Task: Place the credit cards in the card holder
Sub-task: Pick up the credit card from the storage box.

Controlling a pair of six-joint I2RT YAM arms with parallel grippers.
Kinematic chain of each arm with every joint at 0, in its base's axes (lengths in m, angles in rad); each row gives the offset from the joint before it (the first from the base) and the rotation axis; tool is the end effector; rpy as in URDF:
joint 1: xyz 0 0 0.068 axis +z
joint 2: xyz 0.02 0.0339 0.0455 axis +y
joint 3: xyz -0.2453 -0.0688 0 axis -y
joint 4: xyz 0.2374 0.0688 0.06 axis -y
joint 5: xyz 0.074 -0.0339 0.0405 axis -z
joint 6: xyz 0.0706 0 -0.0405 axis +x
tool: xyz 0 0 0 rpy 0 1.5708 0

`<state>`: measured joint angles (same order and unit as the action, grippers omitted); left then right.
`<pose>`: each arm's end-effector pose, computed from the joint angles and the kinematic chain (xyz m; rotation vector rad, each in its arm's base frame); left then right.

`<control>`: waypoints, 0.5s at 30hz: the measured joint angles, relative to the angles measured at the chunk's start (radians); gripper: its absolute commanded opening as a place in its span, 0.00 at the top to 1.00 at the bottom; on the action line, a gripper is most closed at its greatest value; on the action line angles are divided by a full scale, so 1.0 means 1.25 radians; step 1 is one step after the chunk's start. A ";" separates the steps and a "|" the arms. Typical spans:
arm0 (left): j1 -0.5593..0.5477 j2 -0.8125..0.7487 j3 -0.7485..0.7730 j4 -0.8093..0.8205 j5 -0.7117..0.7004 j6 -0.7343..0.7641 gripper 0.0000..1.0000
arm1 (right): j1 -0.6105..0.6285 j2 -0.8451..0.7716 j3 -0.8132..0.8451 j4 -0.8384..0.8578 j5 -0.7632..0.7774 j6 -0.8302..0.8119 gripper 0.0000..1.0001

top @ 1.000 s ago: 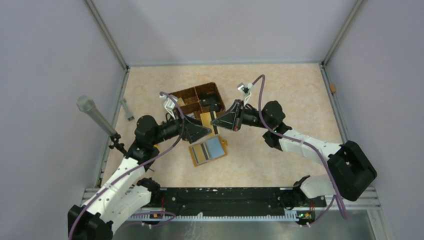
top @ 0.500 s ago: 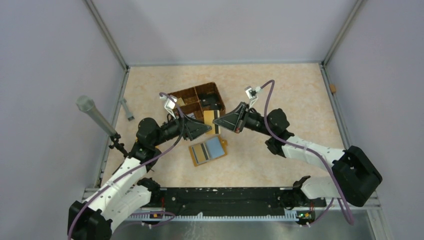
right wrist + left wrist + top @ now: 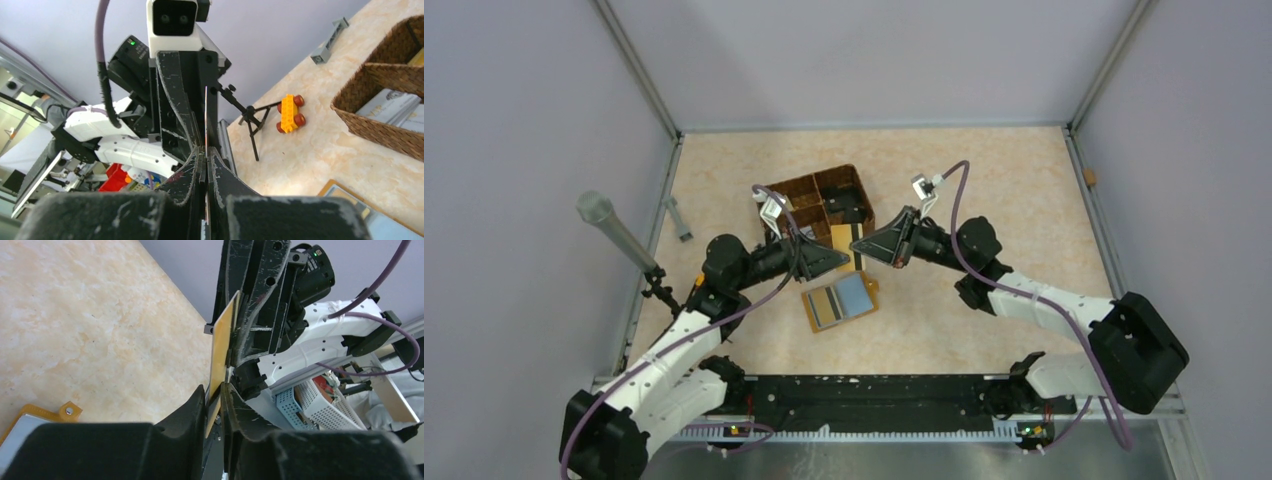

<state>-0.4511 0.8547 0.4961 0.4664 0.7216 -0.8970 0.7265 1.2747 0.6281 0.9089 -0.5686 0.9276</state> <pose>0.1854 -0.1416 0.2851 0.2990 1.6914 -1.5678 0.2012 0.2297 0.2876 -0.4138 1.5339 1.7183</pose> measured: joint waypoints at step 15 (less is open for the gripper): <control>-0.017 -0.037 -0.049 -0.088 -0.103 0.018 1.00 | 0.003 -0.011 0.020 -0.260 0.050 -0.172 0.36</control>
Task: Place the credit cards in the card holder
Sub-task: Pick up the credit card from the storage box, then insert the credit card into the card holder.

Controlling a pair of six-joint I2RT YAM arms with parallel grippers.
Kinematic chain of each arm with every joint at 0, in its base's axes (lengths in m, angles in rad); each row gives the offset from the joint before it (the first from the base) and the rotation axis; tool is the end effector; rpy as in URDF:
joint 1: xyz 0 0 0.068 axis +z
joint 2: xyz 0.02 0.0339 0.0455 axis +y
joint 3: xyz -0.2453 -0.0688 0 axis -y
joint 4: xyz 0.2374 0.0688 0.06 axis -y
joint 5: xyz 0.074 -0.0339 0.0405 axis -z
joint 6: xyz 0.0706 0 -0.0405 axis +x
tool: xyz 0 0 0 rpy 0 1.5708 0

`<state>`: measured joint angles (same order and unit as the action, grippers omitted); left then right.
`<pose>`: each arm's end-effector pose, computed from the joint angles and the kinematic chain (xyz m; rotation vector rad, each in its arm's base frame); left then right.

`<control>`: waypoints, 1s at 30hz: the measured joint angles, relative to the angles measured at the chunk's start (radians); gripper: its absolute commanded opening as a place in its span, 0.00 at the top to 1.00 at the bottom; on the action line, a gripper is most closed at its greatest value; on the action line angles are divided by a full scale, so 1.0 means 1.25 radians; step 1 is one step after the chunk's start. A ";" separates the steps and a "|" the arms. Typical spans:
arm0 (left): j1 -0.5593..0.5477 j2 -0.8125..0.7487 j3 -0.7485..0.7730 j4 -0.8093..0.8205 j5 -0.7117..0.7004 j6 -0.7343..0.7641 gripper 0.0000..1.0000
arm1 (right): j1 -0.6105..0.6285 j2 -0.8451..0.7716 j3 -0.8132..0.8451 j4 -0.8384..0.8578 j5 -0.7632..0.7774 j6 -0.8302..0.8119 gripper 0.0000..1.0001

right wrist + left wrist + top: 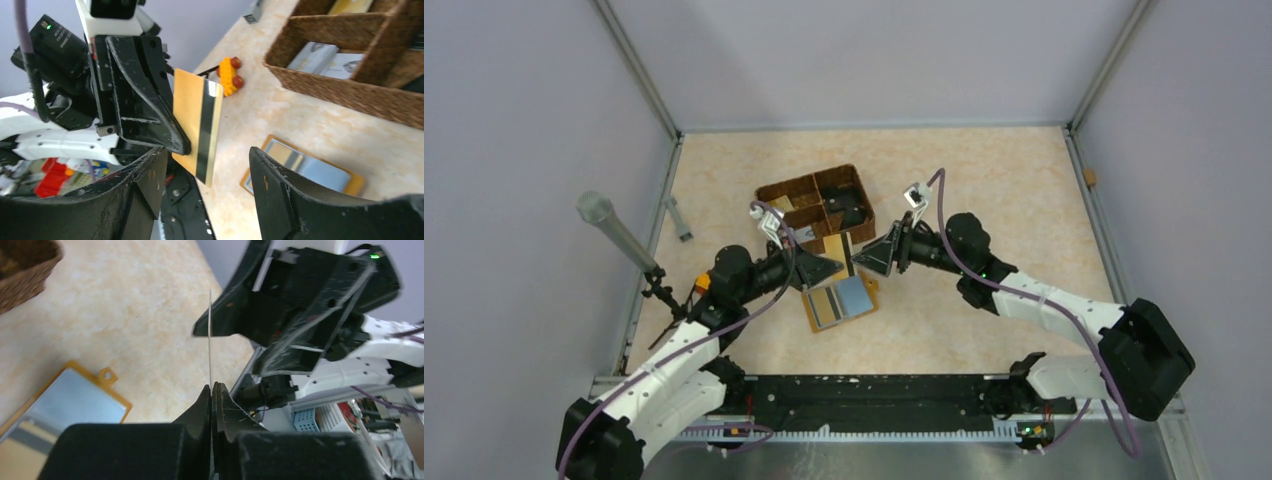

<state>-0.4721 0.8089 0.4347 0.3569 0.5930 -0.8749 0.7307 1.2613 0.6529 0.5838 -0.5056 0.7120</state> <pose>0.1834 -0.1380 0.2578 0.1629 1.7993 -1.4739 0.2081 0.2324 0.2574 -0.4605 1.7575 1.4769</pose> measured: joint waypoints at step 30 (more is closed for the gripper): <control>-0.047 0.107 -0.253 -0.008 -0.262 -0.195 1.00 | 0.057 0.154 -0.082 -0.318 0.305 -0.049 0.49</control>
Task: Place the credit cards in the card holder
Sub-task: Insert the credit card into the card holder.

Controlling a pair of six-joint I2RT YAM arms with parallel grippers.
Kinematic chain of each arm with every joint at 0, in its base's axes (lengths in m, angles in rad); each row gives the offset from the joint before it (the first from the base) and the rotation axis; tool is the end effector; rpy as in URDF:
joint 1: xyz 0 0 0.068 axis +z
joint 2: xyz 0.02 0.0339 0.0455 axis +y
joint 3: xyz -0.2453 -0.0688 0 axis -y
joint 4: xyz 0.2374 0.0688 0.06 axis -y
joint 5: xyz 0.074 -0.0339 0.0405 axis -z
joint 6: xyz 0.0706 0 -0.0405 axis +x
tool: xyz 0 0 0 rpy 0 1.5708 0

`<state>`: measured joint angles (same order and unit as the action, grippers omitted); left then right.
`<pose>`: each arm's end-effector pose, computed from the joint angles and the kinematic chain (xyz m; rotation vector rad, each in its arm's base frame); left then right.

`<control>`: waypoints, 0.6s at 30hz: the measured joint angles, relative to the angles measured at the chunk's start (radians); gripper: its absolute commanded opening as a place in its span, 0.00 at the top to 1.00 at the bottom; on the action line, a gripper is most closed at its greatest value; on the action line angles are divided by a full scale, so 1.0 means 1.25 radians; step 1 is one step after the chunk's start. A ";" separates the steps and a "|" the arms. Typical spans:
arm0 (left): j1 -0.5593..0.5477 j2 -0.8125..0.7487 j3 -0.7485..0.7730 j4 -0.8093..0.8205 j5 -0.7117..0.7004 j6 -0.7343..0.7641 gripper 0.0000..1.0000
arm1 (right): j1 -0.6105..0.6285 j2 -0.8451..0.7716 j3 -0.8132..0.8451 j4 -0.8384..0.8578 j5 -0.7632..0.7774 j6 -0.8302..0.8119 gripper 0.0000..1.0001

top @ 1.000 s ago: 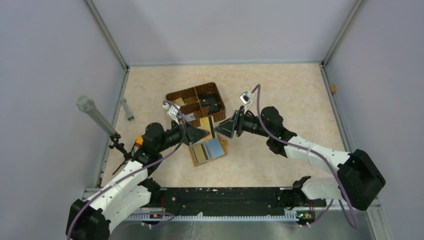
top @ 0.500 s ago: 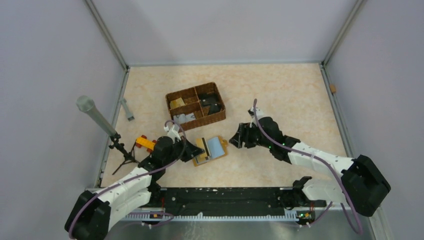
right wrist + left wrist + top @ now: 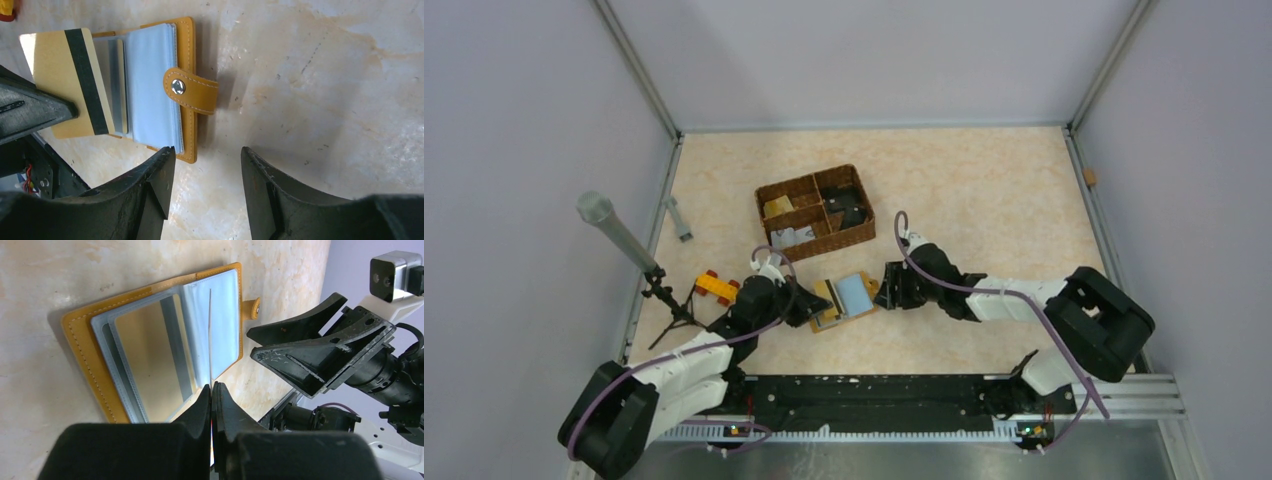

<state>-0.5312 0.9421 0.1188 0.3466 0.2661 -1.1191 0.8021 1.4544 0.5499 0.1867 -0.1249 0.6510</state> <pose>0.1694 -0.1211 0.1134 -0.4838 2.2412 -1.2300 0.1980 0.2174 0.1129 -0.2541 2.4354 0.8532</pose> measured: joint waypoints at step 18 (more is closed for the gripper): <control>-0.001 0.062 -0.010 0.018 -0.020 -0.028 1.00 | 0.002 0.108 0.031 0.113 -0.050 0.067 0.65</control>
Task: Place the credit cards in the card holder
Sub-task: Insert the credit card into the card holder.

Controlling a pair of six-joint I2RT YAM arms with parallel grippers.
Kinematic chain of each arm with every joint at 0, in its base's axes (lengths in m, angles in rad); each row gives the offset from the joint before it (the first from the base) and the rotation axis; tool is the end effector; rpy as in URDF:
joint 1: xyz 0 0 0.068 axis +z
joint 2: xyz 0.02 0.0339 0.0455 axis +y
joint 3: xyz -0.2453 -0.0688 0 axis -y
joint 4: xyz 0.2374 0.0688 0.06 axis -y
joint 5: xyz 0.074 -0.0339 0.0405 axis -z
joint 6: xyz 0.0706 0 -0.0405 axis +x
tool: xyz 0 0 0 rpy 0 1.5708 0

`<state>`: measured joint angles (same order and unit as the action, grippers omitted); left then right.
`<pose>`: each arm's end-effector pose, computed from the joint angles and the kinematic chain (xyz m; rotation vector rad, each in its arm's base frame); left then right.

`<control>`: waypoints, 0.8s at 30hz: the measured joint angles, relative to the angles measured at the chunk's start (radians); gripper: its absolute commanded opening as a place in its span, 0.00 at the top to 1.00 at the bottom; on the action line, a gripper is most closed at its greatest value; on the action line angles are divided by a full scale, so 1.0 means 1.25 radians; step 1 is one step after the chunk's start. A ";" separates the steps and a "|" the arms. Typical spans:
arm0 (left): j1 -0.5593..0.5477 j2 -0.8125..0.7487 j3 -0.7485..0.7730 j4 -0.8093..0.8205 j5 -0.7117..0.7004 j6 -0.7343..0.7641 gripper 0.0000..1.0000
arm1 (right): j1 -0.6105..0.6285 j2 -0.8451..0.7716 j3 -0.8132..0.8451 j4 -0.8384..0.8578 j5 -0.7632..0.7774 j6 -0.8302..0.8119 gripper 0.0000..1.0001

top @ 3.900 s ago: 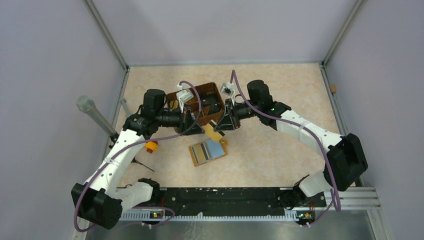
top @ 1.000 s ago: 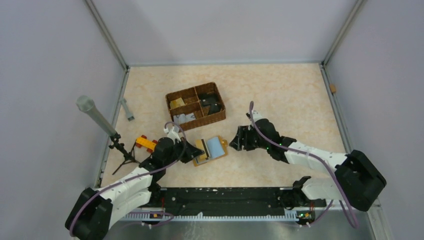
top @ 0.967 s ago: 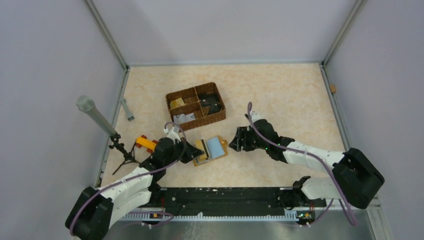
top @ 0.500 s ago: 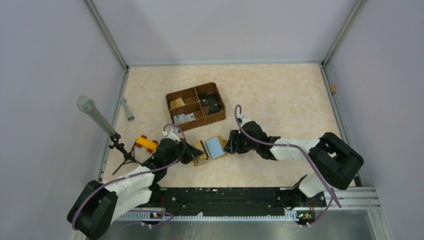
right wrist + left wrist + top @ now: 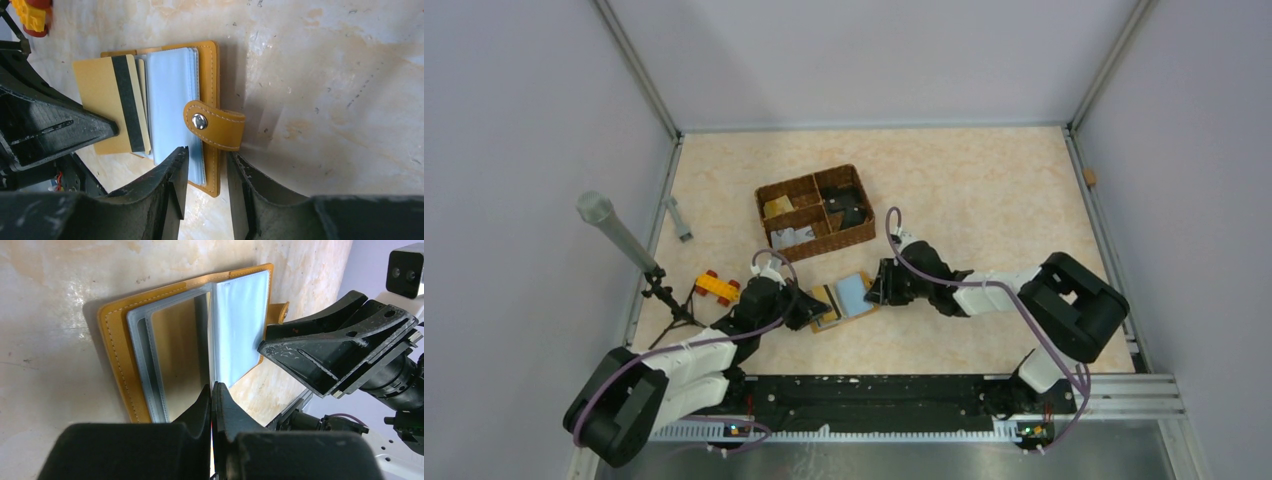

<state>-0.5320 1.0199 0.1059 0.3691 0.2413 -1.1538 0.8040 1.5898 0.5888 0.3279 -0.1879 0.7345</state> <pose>0.1690 -0.1190 0.0972 -0.5686 2.2963 -1.1828 0.2093 0.2362 0.1019 -0.1955 2.4349 0.9827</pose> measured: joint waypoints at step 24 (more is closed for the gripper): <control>0.000 0.039 -0.015 0.066 0.000 -0.003 1.00 | 0.001 0.071 0.049 0.000 -0.012 0.056 0.96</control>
<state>-0.5320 1.0687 0.0875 0.4519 0.2413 -1.1580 0.8051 1.6787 0.6506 0.3279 -0.2028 0.8051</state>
